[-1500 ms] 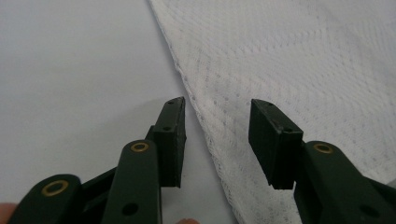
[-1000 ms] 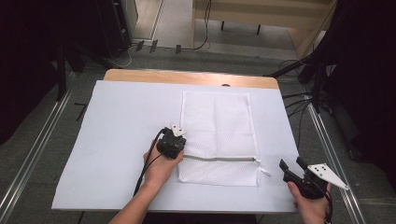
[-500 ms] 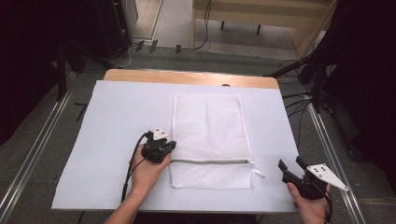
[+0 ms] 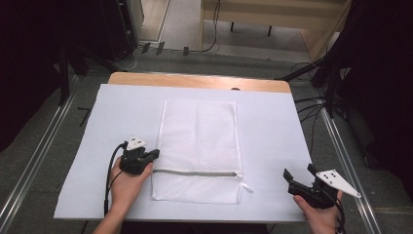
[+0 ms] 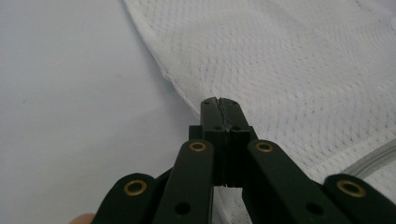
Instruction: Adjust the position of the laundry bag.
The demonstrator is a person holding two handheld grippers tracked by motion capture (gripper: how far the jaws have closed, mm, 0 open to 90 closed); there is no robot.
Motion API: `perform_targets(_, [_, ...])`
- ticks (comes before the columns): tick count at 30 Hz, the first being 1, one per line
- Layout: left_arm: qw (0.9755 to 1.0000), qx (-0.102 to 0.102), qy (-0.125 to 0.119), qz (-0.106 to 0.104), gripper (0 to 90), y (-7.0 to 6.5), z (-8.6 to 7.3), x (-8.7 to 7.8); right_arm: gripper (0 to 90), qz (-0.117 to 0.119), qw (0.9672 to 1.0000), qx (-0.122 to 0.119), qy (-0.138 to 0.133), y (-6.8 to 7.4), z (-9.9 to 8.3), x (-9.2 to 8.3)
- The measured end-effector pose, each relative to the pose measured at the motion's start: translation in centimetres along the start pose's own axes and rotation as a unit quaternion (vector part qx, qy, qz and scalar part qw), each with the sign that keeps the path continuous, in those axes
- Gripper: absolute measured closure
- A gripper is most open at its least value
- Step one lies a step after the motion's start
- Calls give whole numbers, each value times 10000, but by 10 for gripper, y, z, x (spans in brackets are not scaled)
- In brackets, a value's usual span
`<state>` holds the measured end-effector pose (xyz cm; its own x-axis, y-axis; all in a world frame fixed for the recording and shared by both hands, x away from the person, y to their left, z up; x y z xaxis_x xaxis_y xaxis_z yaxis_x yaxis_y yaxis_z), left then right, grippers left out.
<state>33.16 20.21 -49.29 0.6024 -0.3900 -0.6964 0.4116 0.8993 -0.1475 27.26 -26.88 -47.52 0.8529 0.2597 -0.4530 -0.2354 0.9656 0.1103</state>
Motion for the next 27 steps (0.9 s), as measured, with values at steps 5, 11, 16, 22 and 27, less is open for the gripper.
perform_targets(5, [9999, -49, -50, 72, 900, 8, -6, -8, 106, 60, 10000, -2, -61, 4, 2, -2])
perform_targets(11, [9998, -166, -74, 107, 900, 18, -10, -12, 101, -22, 9999, -78, 131, 7, -3, 2])
perform_targets(16, [9994, -316, -102, 21, 900, 21, -10, -14, 101, 18, 9999, -61, 145, 9, -4, 3])
perform_targets(22, [9991, -371, -227, 0, 607, 18, -8, -20, 136, 216, 9995, -112, 198, 17, -5, 0])
perform_targets(27, [9981, -316, -528, 56, 326, 7, -2, -31, 254, 567, 9979, -237, 188, 42, -6, 0])
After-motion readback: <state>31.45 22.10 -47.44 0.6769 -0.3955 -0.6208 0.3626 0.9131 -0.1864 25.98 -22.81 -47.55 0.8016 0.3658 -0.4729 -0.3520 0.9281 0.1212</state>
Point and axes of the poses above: each handheld gripper's, and its own axes: x roughly forward along the jaws, z roughly out of its top, y roughly to its left, the point moved 6 cm from there along x, roughly forward along the jaws, and after that the axes turned 2 degrees about y, right-handed, at the moved point
